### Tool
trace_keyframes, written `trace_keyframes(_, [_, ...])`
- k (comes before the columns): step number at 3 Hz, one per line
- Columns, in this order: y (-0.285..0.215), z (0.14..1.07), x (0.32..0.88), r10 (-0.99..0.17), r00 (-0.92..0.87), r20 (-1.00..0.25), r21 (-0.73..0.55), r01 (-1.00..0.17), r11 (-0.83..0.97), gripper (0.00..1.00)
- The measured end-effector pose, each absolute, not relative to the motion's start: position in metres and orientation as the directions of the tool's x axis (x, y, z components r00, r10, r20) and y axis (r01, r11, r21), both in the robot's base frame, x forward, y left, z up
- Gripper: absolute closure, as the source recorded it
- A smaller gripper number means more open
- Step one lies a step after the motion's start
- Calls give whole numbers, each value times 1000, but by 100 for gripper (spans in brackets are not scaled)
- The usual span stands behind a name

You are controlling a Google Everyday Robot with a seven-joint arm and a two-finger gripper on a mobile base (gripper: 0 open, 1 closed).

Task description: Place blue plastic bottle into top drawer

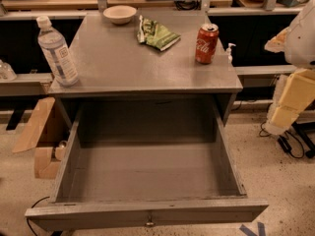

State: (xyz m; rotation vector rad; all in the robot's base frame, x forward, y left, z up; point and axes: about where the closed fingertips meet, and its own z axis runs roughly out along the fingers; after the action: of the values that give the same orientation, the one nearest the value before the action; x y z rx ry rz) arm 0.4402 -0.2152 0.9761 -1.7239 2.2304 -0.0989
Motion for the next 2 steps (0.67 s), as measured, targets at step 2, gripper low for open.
trace_keyframes(2, [-191, 972, 489, -918, -203, -340, -254, -920, 298, 0])
